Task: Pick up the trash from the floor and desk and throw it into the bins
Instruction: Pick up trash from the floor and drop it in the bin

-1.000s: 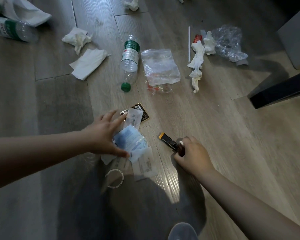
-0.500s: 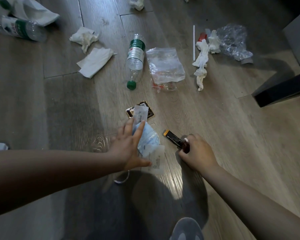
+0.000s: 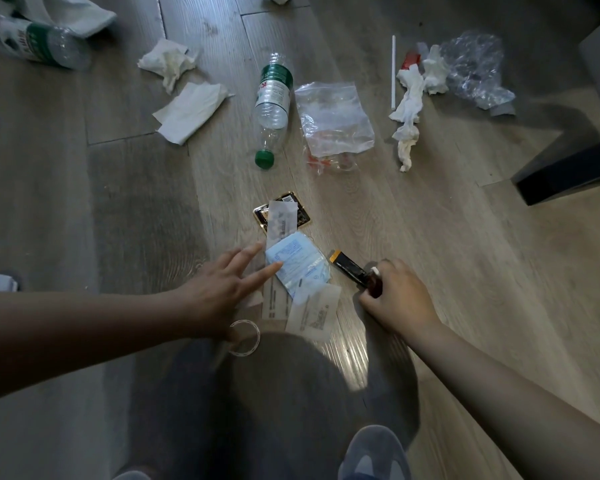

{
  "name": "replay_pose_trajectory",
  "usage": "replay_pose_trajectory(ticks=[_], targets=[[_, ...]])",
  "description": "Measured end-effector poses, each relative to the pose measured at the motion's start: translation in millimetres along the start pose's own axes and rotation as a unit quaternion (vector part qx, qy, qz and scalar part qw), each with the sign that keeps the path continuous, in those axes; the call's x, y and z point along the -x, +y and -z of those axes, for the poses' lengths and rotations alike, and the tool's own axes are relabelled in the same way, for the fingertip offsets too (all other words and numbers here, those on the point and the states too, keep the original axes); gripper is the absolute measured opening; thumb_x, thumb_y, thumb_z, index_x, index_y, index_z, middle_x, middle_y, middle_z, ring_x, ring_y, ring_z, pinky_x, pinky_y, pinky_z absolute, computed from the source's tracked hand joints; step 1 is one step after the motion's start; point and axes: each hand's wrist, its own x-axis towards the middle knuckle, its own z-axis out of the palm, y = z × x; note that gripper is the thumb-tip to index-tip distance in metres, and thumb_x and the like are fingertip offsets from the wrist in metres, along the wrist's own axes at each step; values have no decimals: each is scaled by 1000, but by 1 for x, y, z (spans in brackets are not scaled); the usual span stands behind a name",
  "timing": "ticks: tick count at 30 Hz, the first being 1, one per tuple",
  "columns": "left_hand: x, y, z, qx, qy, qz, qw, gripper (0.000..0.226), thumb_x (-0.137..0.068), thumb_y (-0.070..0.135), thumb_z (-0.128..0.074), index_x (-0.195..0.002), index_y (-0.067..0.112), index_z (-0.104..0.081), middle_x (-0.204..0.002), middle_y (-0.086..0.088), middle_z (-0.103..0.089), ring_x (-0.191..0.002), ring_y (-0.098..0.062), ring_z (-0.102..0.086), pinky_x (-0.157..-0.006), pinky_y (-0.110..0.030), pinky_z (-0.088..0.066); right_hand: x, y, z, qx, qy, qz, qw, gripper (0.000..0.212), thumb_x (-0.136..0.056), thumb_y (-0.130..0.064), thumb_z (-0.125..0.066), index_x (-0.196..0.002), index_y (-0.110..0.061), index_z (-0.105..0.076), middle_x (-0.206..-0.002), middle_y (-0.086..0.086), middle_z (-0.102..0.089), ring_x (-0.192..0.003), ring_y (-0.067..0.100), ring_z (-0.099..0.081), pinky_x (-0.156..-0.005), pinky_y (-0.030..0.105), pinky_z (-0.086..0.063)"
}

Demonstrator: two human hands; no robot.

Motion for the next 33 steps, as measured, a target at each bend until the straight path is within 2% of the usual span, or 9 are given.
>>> replay_pose_trajectory(ticks=[4,7,11,17,19,23,25,29,33], targets=[[-12,-1,8,41,48,15,998,118,-71,56,-73,-150,34,12,-158,-7,9,-144,-27,-3,-115,-40,-20,0,-1,1,5,-2,-3,1000,27,-78,-29,-66,-102,-17,-60,-94,-7,-44,-93,18,-53,-71,24,-34],[-24,2,14,61,76,25,995,117,-71,50,-76,-151,34,9,-158,-7,6,-144,-28,-8,-114,-40,-24,0,-1,1,3,-3,-5,1000,27,-78,-29,-66,-101,-17,-60,-94,-6,-45,-93,19,-54,-71,25,-35],[-44,0,27,60,89,31,994,120,-68,49,-79,-149,39,9,-158,-3,14,-144,-31,-6,-114,-46,-24,0,-1,0,3,1,-6,1000,25,-78,-29,-66,-99,-18,-59,-93,-7,-44,-91,18,-53,-70,25,-35],[-71,-5,50,-40,20,24,999,136,-53,62,-81,-142,51,21,-147,0,43,-143,-42,-1,-110,-52,-34,-2,2,-2,-4,2,-7,1000,28,-77,-30,-65,-102,-20,-60,-94,-7,-46,-93,17,-53,-70,24,-33],[-77,-3,56,-83,10,40,996,139,-49,68,-79,-141,49,23,-143,-2,48,-141,-49,6,-106,-56,-38,-4,3,-4,-3,-1,-5,1000,32,-77,-31,-64,-107,-22,-61,-96,-7,-48,-94,15,-52,-70,24,-33],[-86,-6,57,-76,-16,32,996,140,-47,70,-78,-139,52,26,-144,-1,48,-137,-52,21,-105,-65,-32,-4,5,-5,-1,-2,-3,1000,32,-76,-31,-64,-108,-23,-61,-94,-10,-43,-94,14,-51,-71,23,-33],[-88,-10,55,-88,-19,9,996,135,-48,74,-75,-138,55,24,-148,-3,43,-140,-49,18,-105,-67,-30,-4,5,-5,-1,-2,-1,1000,34,-76,-31,-64,-109,-24,-62,-94,-11,-43,-95,14,-51,-72,23,-33],[-87,-7,54,-157,-13,-25,987,116,-61,77,-65,-144,50,12,-156,-15,17,-143,-44,3,-112,-57,-23,-5,8,-8,-6,-5,-2,1000,33,-74,-29,-64,-106,-23,-63,-97,-5,-52,-97,17,-53,-72,24,-36],[-85,-2,52,-143,26,-58,988,109,-63,71,-67,-147,42,-5,-150,-12,-10,-136,-35,-17,-107,-50,-37,-7,10,-11,-12,3,-3,1000,28,-75,-32,-65,-102,-23,-63,-96,-3,-54,-95,18,-53,-71,25,-36]])
